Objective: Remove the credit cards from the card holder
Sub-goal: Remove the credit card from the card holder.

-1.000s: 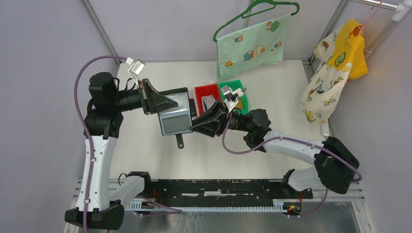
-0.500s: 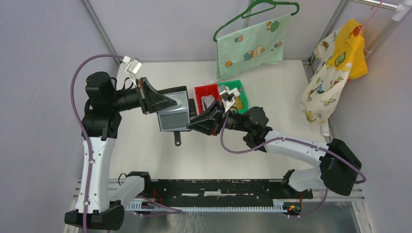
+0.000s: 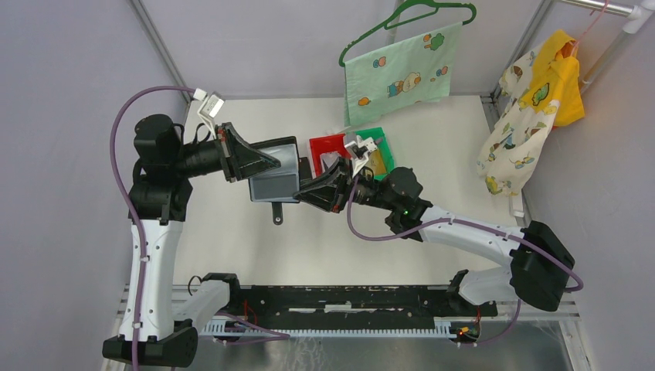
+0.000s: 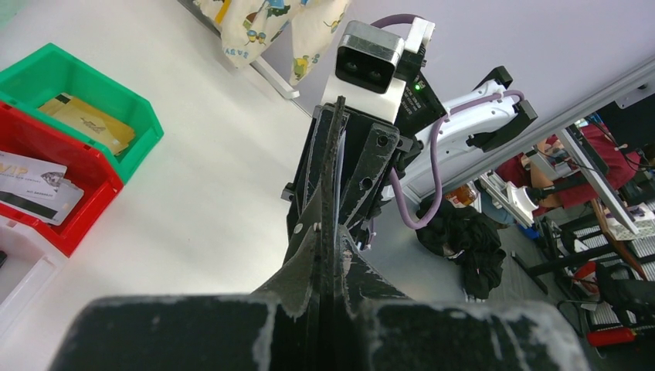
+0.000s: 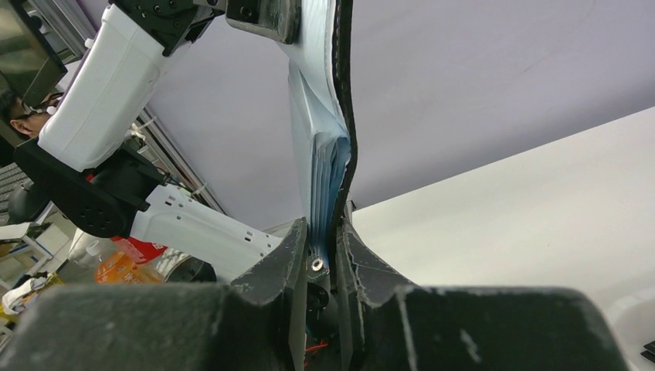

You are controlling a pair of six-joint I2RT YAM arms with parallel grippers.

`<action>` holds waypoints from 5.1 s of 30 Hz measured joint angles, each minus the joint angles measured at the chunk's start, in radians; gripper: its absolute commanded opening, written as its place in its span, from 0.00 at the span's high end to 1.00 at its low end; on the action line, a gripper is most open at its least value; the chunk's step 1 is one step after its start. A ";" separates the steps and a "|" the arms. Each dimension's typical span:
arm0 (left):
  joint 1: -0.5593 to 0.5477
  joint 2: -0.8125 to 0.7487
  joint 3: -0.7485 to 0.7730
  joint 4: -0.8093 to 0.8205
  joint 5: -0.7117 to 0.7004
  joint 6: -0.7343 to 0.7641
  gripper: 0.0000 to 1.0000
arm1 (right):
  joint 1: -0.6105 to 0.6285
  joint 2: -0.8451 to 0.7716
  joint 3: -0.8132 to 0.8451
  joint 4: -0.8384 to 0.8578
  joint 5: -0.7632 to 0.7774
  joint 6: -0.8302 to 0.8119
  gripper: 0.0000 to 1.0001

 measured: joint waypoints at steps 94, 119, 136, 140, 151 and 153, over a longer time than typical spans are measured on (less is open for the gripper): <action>0.000 0.116 0.031 -0.471 0.093 0.491 0.97 | -0.161 0.135 0.166 0.073 -0.250 0.201 0.26; -0.004 0.111 0.057 -0.517 0.156 0.504 0.60 | -0.096 0.214 0.272 -0.015 -0.391 0.153 1.00; -0.004 0.028 0.063 -0.575 0.151 0.707 0.34 | -0.182 0.171 0.158 0.212 -0.283 0.451 1.00; -0.004 0.017 0.058 -0.597 0.132 0.747 0.41 | -0.188 0.163 0.153 0.298 -0.246 0.525 1.00; -0.004 -0.022 0.020 -0.480 0.108 0.668 0.54 | -0.111 0.157 0.134 0.352 -0.227 0.552 1.00; -0.004 -0.025 0.020 -0.463 0.108 0.656 0.62 | -0.101 0.158 0.134 0.352 -0.227 0.552 1.00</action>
